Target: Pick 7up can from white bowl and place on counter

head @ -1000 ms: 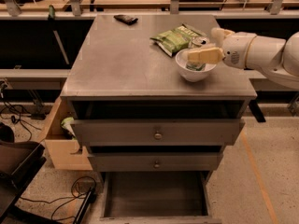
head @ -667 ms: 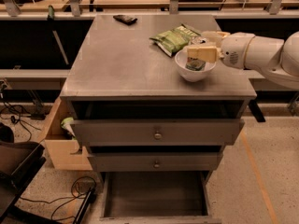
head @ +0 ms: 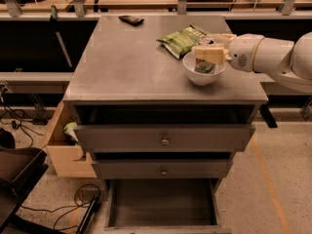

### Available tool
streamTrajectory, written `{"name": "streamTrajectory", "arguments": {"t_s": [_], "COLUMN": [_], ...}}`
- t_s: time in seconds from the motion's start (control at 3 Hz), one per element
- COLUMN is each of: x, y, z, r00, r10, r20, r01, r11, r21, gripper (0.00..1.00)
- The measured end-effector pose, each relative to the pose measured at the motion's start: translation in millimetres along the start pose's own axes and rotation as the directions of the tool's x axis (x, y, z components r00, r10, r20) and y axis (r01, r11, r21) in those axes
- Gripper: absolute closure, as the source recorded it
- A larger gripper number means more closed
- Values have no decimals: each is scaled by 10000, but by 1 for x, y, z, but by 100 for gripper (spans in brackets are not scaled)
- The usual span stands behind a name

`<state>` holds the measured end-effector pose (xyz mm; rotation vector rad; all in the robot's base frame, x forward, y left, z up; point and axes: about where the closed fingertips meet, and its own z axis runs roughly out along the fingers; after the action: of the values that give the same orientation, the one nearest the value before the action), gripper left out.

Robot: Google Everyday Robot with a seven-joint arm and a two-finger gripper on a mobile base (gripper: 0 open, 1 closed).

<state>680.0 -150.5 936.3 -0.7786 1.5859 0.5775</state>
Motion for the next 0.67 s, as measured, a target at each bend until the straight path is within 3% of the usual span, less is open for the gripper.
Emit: {"name": "streamTrajectory", "arguments": {"t_s": [0.33, 0.67], "x": [0, -22], "y": [2, 13], "z": [2, 8], "r00": [10000, 9976], "r10": [-2, -675], "r20": [4, -182], "r01": [2, 671], "r11": [10000, 9975], "r21": [-41, -215], "gripper": [100, 100]}}
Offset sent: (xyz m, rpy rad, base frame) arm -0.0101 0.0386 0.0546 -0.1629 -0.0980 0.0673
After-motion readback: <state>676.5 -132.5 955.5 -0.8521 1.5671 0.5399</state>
